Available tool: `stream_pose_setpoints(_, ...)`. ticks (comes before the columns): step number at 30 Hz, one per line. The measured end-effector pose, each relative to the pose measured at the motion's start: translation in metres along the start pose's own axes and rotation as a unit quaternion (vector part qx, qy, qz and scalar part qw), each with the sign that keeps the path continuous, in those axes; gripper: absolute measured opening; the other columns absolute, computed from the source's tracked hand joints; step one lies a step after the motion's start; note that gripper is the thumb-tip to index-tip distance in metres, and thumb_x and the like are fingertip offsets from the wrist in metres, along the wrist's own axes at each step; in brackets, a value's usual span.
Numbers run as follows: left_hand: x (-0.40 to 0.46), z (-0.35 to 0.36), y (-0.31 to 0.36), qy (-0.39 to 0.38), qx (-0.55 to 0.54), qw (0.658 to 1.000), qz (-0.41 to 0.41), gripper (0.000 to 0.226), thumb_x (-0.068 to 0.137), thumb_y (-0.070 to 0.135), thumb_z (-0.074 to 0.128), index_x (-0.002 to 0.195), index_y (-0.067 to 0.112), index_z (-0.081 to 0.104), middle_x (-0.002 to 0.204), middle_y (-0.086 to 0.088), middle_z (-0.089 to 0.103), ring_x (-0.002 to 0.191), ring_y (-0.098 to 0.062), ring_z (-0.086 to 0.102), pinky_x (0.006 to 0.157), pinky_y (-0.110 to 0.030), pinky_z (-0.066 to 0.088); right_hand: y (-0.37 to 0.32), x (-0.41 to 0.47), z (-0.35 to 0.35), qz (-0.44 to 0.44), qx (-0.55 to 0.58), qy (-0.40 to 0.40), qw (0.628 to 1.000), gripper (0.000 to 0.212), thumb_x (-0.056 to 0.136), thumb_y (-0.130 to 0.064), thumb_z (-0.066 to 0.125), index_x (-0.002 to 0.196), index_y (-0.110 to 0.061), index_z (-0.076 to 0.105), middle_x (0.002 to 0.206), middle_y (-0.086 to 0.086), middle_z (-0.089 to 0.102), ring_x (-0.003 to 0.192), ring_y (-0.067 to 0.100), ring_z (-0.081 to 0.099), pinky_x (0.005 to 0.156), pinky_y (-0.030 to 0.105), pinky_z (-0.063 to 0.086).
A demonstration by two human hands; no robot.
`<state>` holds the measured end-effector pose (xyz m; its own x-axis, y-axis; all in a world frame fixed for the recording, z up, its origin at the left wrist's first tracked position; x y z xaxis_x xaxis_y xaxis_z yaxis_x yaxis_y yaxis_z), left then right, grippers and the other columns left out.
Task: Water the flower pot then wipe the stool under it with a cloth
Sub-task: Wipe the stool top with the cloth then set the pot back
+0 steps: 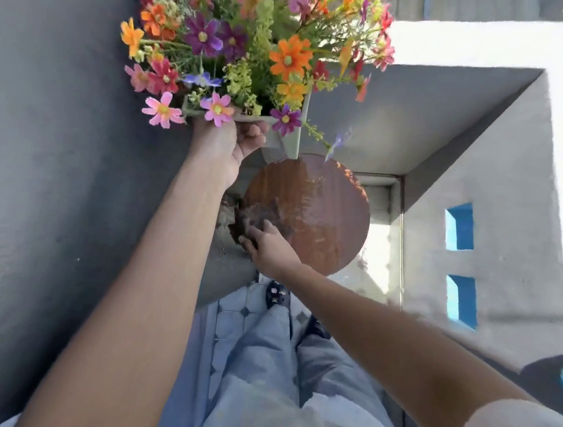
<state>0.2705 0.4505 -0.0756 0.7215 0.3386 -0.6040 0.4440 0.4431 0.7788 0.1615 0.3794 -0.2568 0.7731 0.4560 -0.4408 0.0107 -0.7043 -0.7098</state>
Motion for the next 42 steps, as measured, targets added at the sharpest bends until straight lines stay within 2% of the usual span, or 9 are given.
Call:
stream_pose_setpoints(7,0.005,-0.004,-0.008,0.008,-0.034,0.999,-0.023,0.028,0.1,0.001,0.028,0.077,0.005,0.044,0.034,-0.002,0.055,0.029,-0.008,0.05,0.037,-0.018,0.047,0.022,-0.002,0.03,-0.095,-0.259,-0.035,0.96,0.061,0.094,-0.013,0.053,0.151,-0.025,0.037,0.129,0.016,0.04,0.116,0.037,0.038,0.089,0.046,0.045)
stream_pose_setpoints(13,0.006,-0.001,-0.01,0.013,-0.049,0.998,-0.03,0.026,0.1,0.0,0.03,0.078,0.006,0.043,0.035,-0.004,0.056,0.028,-0.009,0.049,0.037,-0.017,0.046,0.094,0.013,-0.075,0.013,-0.247,0.071,0.966,0.053,0.097,-0.026,0.051,0.147,-0.038,0.04,0.133,0.012,0.041,0.122,0.036,0.038,0.095,0.049,0.047)
stream_pose_setpoints(17,0.008,0.001,-0.01,0.011,-0.05,0.998,-0.023,0.026,0.099,-0.001,0.031,0.076,0.005,0.043,0.034,-0.003,0.056,0.029,-0.009,0.05,0.038,-0.017,0.046,0.155,0.016,-0.153,0.074,-0.179,0.104,0.975,0.04,0.098,-0.024,0.047,0.137,-0.027,0.058,0.137,0.012,0.054,0.121,0.031,0.053,0.099,0.038,0.046)
stream_pose_setpoints(21,0.006,0.005,-0.011,0.004,-0.051,0.998,-0.021,0.029,0.099,0.0,0.031,0.074,0.006,0.044,0.034,-0.001,0.055,0.03,-0.007,0.05,0.038,-0.017,0.047,0.171,0.008,-0.178,0.105,-0.136,0.13,0.977,0.041,0.089,-0.031,0.046,0.123,-0.019,0.066,0.115,0.008,0.061,0.1,0.023,0.055,0.079,0.026,0.037)
stream_pose_setpoints(24,0.006,0.006,-0.012,0.003,-0.054,0.998,-0.024,0.029,0.099,0.0,0.031,0.074,0.006,0.044,0.035,-0.002,0.056,0.03,-0.007,0.05,0.038,-0.017,0.046,0.15,0.001,-0.163,0.098,-0.083,0.126,0.984,0.041,0.092,-0.003,0.051,0.13,-0.012,0.065,0.119,0.014,0.058,0.103,0.031,0.057,0.085,0.024,0.038)
stream_pose_setpoints(29,0.003,0.007,-0.01,0.01,-0.044,0.999,-0.016,0.028,0.1,0.001,0.031,0.076,0.006,0.046,0.034,-0.001,0.056,0.03,-0.007,0.051,0.038,-0.017,0.047,0.099,0.0,-0.121,0.032,-0.062,0.107,0.992,0.038,0.097,-0.015,0.054,0.135,-0.015,0.058,0.123,0.013,0.059,0.111,0.032,0.058,0.094,0.034,0.044)
stream_pose_setpoints(33,0.004,0.005,-0.011,0.003,-0.057,0.998,-0.019,0.029,0.098,-0.002,0.032,0.072,0.006,0.042,0.034,-0.002,0.055,0.029,-0.009,0.049,0.036,-0.015,0.044,0.056,0.0,-0.08,-0.045,-0.046,0.07,0.995,0.018,0.1,-0.023,0.054,0.112,-0.013,0.046,0.11,0.011,0.062,0.098,0.032,0.059,0.072,0.034,0.04)
stream_pose_setpoints(35,0.005,0.004,-0.012,-0.001,-0.066,0.998,-0.021,0.03,0.098,-0.004,0.032,0.071,0.006,0.04,0.035,-0.003,0.055,0.028,-0.01,0.048,0.036,-0.015,0.043,0.057,0.0,-0.067,-0.039,-0.084,0.088,0.992,0.016,0.101,-0.028,0.052,0.112,-0.016,0.052,0.113,0.012,0.057,0.101,0.035,0.056,0.074,0.039,0.047)
stream_pose_setpoints(42,0.009,-0.002,-0.014,0.0,-0.057,0.998,-0.022,0.027,0.098,-0.001,0.032,0.075,0.006,0.042,0.037,-0.004,0.058,0.03,-0.009,0.051,0.037,-0.016,0.046,0.077,-0.017,-0.054,-0.052,-0.224,0.142,0.963,0.044,0.094,-0.04,0.057,0.134,-0.024,0.057,0.138,0.012,0.049,0.122,0.035,0.045,0.092,0.049,0.045)
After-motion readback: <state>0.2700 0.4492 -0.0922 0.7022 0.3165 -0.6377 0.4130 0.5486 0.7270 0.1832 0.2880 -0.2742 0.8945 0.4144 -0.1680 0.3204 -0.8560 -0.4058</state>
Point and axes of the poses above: each hand's wrist, its own x-axis towards the middle knuckle, its own z-axis out of the palm, y = z × x, the point moved 8 cm from there along x, towards the middle knuckle
